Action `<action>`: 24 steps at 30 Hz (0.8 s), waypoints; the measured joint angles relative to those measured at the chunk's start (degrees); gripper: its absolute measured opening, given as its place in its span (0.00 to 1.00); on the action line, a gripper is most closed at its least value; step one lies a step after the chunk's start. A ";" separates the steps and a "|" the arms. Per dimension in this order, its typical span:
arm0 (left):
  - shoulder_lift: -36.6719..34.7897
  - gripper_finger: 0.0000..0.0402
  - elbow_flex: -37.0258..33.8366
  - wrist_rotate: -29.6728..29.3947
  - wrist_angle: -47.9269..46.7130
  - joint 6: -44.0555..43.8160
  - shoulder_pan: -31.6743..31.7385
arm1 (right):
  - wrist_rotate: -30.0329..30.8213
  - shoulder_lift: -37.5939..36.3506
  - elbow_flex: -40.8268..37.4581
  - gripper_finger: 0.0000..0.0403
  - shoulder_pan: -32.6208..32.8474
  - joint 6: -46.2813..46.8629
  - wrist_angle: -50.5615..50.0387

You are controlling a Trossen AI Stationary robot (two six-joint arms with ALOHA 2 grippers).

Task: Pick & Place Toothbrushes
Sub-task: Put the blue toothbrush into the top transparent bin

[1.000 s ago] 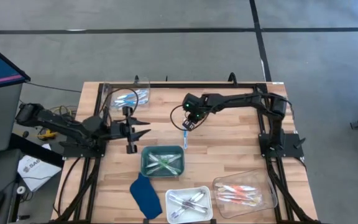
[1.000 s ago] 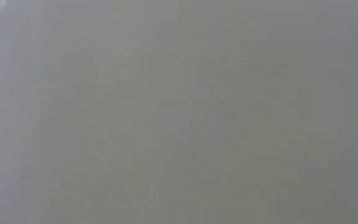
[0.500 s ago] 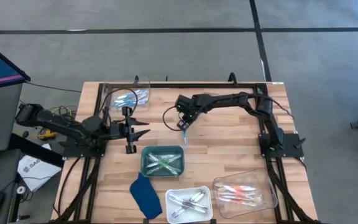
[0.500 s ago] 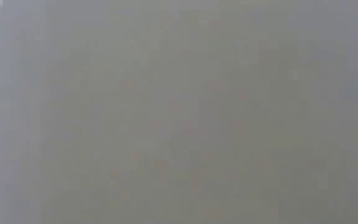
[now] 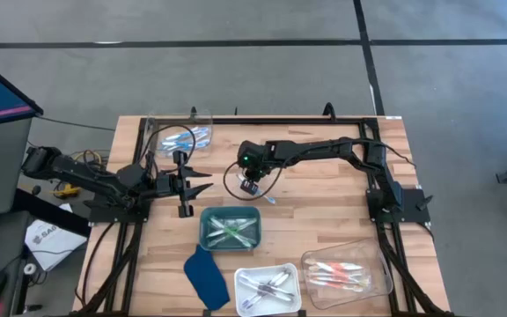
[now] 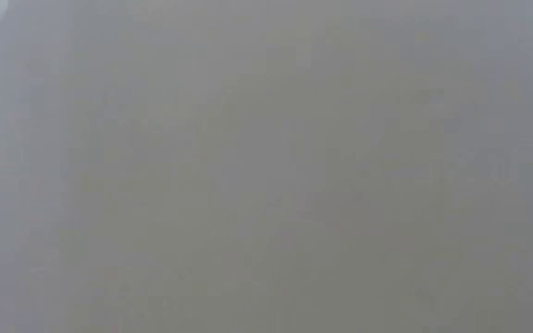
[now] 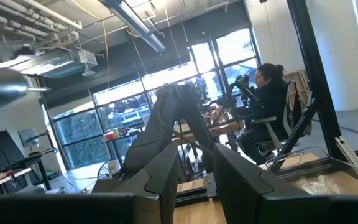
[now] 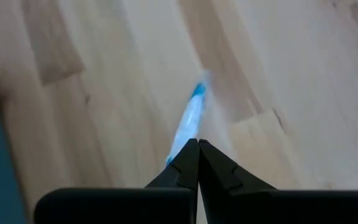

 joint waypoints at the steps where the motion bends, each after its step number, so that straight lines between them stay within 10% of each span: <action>1: 0.00 0.24 0.00 -0.01 -0.07 -0.02 0.00 | -0.01 -0.17 0.00 0.00 0.34 -0.58 -0.10; 24: 0.00 0.24 0.00 -0.15 -1.31 0.07 0.00 | -7.48 -0.84 1.34 0.00 6.18 -5.43 -15.85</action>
